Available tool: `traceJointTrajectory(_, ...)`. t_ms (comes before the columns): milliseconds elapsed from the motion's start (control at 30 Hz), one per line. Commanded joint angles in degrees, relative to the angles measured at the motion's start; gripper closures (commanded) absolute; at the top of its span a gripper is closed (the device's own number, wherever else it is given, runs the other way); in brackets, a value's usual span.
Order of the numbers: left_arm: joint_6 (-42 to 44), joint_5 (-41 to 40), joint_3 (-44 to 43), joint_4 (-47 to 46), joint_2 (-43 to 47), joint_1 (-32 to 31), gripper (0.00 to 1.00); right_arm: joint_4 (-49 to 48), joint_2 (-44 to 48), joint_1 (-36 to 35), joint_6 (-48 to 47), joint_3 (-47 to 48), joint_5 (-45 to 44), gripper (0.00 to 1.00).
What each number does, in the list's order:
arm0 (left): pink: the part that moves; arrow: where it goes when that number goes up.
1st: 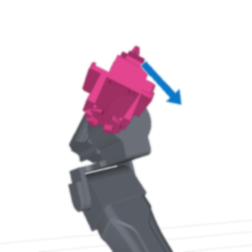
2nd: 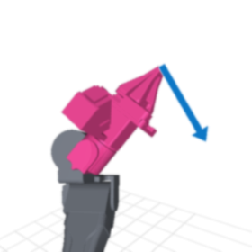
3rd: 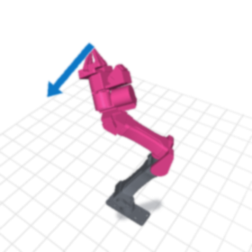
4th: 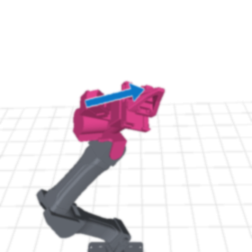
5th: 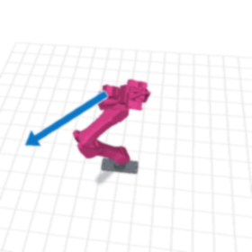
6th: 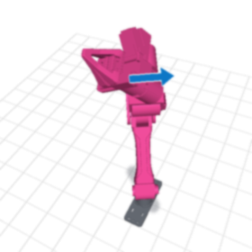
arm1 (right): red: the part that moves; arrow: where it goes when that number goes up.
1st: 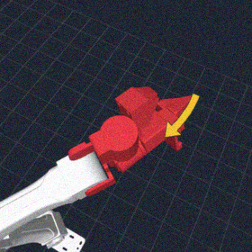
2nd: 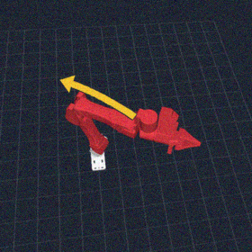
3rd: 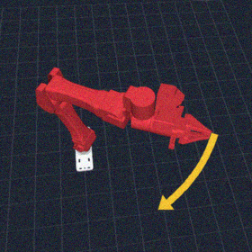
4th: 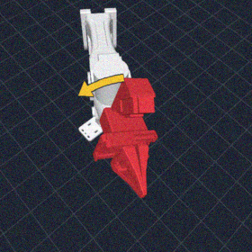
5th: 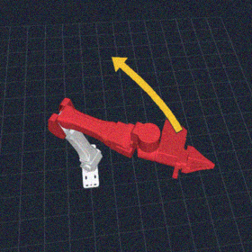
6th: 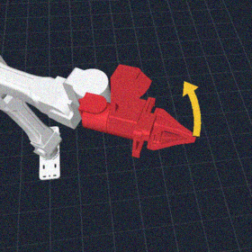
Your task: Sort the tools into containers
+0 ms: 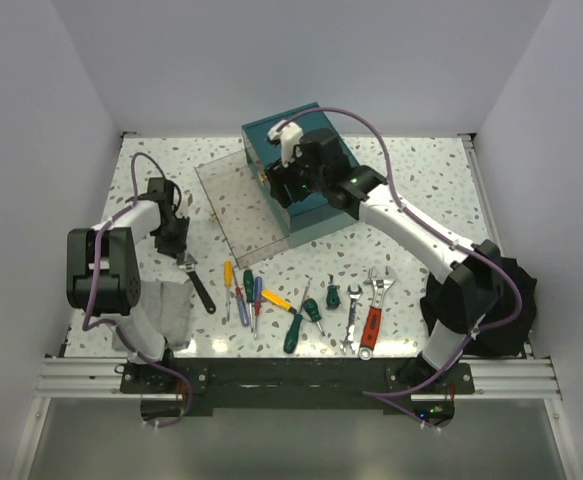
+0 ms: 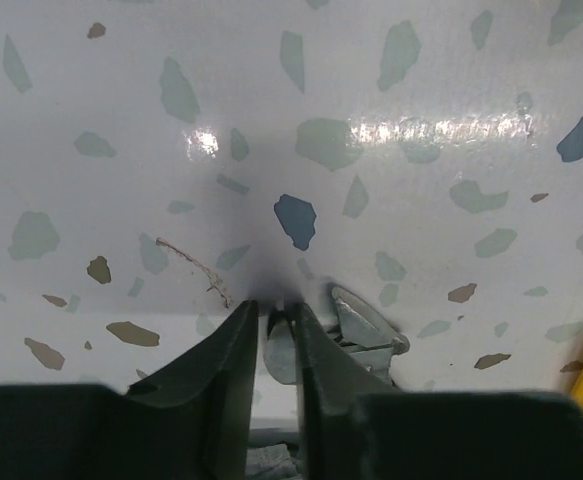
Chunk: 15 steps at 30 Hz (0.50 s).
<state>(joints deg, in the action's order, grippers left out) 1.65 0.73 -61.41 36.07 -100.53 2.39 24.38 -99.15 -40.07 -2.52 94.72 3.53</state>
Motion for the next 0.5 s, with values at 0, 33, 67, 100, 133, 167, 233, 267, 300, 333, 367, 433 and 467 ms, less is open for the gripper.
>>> traceJointTrajectory(0, 1.8, 5.1, 0.7, 2.9, -2.7, 0.4, 0.80, -1.3, -4.5, -4.2, 2.2, 2.2, 3.6, 0.36)
traceJointTrajectory(33, 2.5, 6.2, 0.7, 3.3, -2.7, 0.9, 0.83, -1.4, -5.3, -4.6, 2.1, 2.3, 5.4, 0.36)
traceJointTrajectory(67, 2.7, 7.4, 0.4, 3.8, -2.8, 1.6, 0.90, -1.6, -7.0, -5.0, 4.1, 2.5, 6.9, 0.35)
traceJointTrajectory(100, 2.7, 10.7, 0.3, 3.9, -2.7, 2.3, 0.93, -1.6, -7.9, -5.8, 4.5, 2.5, 8.7, 0.35)
traceJointTrajectory(133, 3.0, 12.1, 0.1, 3.8, -2.5, 4.0, 0.97, -1.4, -9.0, -6.1, 5.1, 2.8, 10.7, 0.34)
traceJointTrajectory(167, 2.8, 12.6, -0.6, 3.6, -2.2, 4.9, 1.00, -1.5, -10.9, -6.4, 5.8, 3.3, 15.1, 0.34)
traceJointTrajectory(233, 4.1, 16.4, -1.3, 3.0, -0.9, 7.4, 1.00, -2.2, -12.6, -7.5, 6.1, 3.9, 19.6, 0.34)
traceJointTrajectory(267, 4.7, 17.0, -2.1, 2.8, -0.3, 8.1, 1.00, -2.4, -13.5, -7.7, 6.3, 5.2, 21.6, 0.33)
traceJointTrajectory(300, 5.4, 19.8, -2.3, 2.5, 0.9, 9.3, 1.00, -2.5, -15.4, -8.2, 6.5, 6.0, 25.0, 0.32)
traceJointTrajectory(333, 7.3, 22.0, -2.4, 2.2, 1.6, 10.0, 1.00, -2.9, -16.3, -8.4, 6.7, 6.8, 26.5, 0.32)
traceJointTrajectory(367, 7.9, 23.9, -2.2, 1.9, 2.4, 10.4, 1.00, -3.2, -17.6, -8.8, 7.6, 8.8, 27.6, 0.32)
traceJointTrajectory(433, 8.7, 26.9, -1.6, 1.5, 4.3, 11.3, 1.00, -3.8, -20.5, -9.6, 8.5, 10.9, 30.1, 0.32)
traceJointTrajectory(467, 8.9, 28.1, -1.1, 1.1, 4.8, 11.7, 1.00, -4.0, -21.2, -10.0, 9.2, 12.8, 30.3, 0.32)
